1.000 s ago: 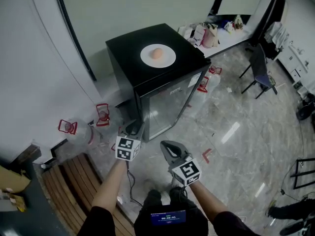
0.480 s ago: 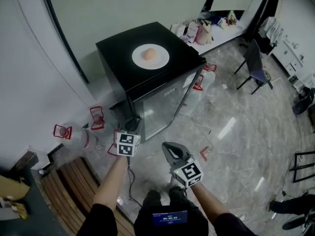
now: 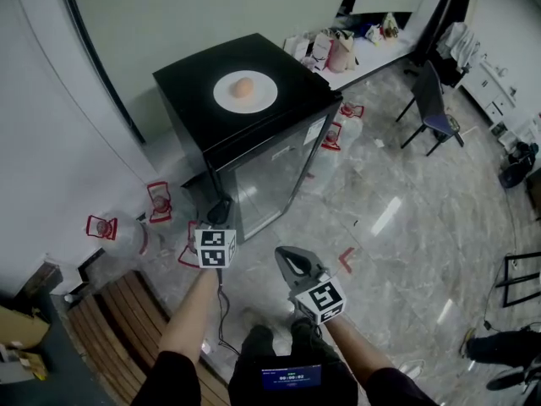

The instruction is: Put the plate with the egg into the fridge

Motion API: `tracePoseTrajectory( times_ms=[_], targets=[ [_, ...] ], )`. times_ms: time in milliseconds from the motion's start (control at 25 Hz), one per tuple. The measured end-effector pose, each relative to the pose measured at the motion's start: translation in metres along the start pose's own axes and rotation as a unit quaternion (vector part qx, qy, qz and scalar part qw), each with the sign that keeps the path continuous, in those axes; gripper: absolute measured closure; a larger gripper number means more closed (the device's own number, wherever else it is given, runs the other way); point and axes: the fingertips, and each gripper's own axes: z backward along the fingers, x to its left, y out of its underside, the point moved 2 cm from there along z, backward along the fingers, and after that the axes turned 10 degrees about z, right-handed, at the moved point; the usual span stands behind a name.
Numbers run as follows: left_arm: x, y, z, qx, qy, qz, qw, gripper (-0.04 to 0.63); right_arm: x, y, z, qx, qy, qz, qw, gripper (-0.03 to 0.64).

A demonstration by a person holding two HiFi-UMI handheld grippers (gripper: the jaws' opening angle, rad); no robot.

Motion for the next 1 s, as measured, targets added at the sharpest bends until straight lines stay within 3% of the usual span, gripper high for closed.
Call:
tracePoseTrajectory(
  times_ms=[200, 360, 560, 720, 1000],
  targets=[
    [-0.052, 0.02, 0.024, -0.03, -0.013, -0.02, 0.9993, 0.531, -0.011, 0.006, 0.023, 0.0, 0.005, 0.001, 1.0, 0.607],
    [-0.094, 0.036, 0.038, -0.043, -0.068, 0.011, 0.9967, 0.531, -0.025, 0.01, 0.056, -0.015, 0.003, -0.001, 1.0, 0.607],
    [-0.149, 0.05, 0.048, -0.049, -0.127, 0.046, 0.9896, 0.531, -0.05, 0.022, 0.11, -0.019, -0.022, -0.003, 1.0, 0.607],
    [-0.202, 0.062, 0.05, -0.057, -0.167, 0.055, 0.9828, 0.534, -0.083, 0.029, 0.153, -0.041, -0.049, 0.008, 0.998, 0.607],
    [-0.296, 0.079, 0.036, -0.068, -0.229, 0.077, 0.9679, 0.541, -0.142, 0.056, 0.226, -0.039, -0.071, 0.016, 0.997, 0.607]
  ],
)
